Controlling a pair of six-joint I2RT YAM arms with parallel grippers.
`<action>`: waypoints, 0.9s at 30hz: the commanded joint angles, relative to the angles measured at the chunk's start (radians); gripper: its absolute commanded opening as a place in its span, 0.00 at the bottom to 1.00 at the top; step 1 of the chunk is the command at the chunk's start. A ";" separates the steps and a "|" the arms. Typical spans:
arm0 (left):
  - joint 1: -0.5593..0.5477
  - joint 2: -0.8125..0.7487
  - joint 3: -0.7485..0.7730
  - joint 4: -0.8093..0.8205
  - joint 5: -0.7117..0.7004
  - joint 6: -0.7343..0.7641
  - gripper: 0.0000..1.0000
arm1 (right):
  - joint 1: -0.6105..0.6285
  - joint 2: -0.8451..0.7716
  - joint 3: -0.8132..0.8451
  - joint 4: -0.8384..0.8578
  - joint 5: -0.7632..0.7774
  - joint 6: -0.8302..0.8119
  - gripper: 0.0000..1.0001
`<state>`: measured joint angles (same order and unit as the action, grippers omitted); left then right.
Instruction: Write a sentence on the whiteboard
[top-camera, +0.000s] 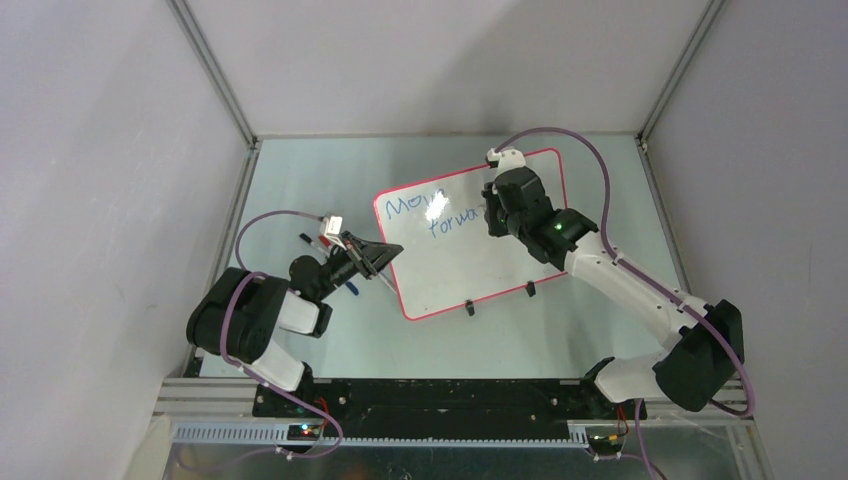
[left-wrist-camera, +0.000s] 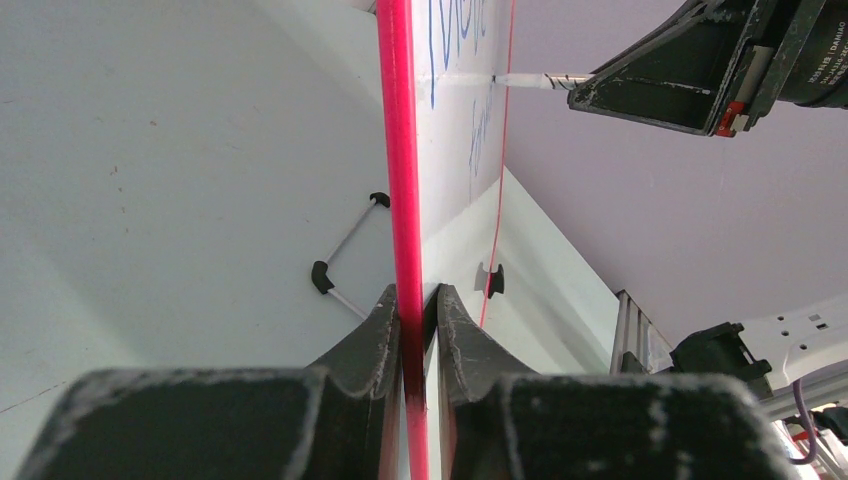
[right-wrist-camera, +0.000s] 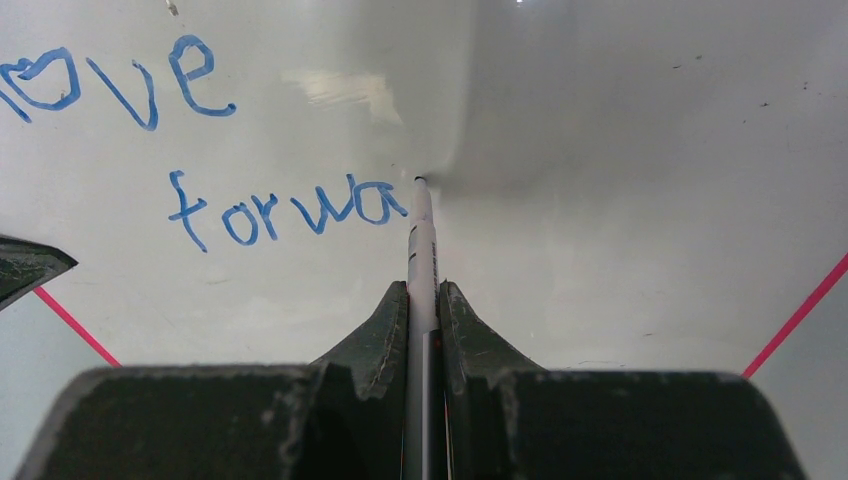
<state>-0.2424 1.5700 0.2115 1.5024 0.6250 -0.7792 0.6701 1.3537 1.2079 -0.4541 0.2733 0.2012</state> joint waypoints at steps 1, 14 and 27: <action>0.011 0.004 0.013 0.028 -0.040 0.054 0.04 | -0.004 0.003 0.004 0.024 0.019 -0.008 0.00; 0.012 0.004 0.013 0.028 -0.040 0.052 0.04 | -0.005 -0.005 0.002 -0.040 0.014 0.012 0.00; 0.012 0.006 0.014 0.028 -0.042 0.052 0.04 | -0.003 0.001 -0.006 -0.068 0.000 0.006 0.00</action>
<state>-0.2424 1.5700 0.2115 1.5021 0.6250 -0.7853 0.6701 1.3540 1.2079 -0.5224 0.2718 0.2077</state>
